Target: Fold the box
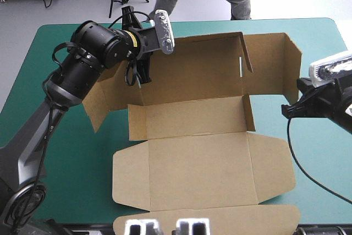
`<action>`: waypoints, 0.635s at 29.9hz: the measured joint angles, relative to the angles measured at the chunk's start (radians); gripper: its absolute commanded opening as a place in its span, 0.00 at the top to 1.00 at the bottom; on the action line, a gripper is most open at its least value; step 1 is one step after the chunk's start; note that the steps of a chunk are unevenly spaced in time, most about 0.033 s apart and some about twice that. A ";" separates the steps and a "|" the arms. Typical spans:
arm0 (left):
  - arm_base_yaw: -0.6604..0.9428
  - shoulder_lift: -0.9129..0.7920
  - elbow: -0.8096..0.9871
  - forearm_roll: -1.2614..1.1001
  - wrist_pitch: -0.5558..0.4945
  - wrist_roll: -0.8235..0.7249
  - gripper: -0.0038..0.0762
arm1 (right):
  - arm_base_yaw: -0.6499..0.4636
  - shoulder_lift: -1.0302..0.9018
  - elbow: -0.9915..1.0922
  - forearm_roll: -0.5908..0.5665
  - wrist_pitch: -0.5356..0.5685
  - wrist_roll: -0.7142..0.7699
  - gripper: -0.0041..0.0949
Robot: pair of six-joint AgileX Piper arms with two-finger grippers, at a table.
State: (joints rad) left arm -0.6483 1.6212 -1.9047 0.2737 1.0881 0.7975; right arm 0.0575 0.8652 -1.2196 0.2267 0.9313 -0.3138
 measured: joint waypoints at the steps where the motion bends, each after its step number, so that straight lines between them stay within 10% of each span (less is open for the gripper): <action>1: -0.012 0.000 0.003 0.035 -0.020 -0.033 0.96 | 0.000 0.008 -0.022 -0.008 0.000 0.001 0.98; 19: -0.105 -0.006 0.339 0.256 -0.260 -0.161 0.96 | 0.000 0.272 -0.245 -0.037 0.008 0.014 0.98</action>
State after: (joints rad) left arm -0.7532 1.6156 -1.5658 0.5300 0.8284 0.6364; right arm 0.0575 1.1374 -1.4649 0.1896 0.9394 -0.2996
